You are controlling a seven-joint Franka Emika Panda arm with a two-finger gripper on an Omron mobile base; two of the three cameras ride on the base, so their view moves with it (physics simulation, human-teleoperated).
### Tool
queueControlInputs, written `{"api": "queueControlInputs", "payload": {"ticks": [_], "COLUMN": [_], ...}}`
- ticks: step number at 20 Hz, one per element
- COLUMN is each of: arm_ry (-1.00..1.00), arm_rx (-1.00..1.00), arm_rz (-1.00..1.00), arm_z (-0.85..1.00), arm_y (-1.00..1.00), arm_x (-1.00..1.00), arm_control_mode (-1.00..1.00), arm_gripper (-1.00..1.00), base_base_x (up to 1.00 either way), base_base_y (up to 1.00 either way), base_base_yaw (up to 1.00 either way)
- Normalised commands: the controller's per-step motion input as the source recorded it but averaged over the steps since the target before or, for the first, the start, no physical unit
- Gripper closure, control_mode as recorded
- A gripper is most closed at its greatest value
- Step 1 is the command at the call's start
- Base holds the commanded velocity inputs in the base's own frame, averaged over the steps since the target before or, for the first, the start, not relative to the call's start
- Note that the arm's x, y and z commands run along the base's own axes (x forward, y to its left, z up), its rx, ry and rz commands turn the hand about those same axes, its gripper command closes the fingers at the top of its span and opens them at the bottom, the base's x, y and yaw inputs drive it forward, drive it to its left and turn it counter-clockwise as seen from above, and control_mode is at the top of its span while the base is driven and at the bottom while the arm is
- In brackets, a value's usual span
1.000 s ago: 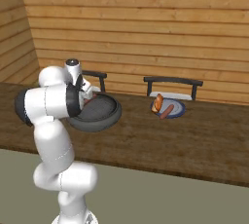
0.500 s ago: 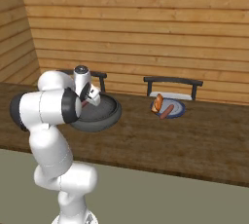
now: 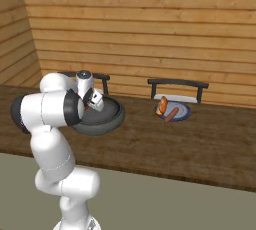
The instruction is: Place one bun and one sausage from the bowl on each plate.
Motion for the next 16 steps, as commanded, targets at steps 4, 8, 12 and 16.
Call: {"api": "queueControlInputs", "payload": {"ticks": [4,8,12,16], "arm_ry": [0.0,0.0,0.0,0.0], "arm_rx": [0.0,0.0,0.0,0.0], "arm_rz": [0.0,0.0,0.0,0.0], "arm_z": [-0.12,-0.14,-0.26,-0.24], "arm_y": [0.0,0.0,0.0,0.0], "arm_x": [0.0,0.0,0.0,0.0], "arm_control_mode": [-1.0,-1.0,-1.0,-1.0], "arm_gripper": [-1.0,-1.0,-1.0,-1.0], "base_base_x": [0.0,0.0,0.0,0.0], "base_base_y": [0.0,0.0,0.0,0.0], "base_base_yaw": [0.0,0.0,0.0,0.0]}}
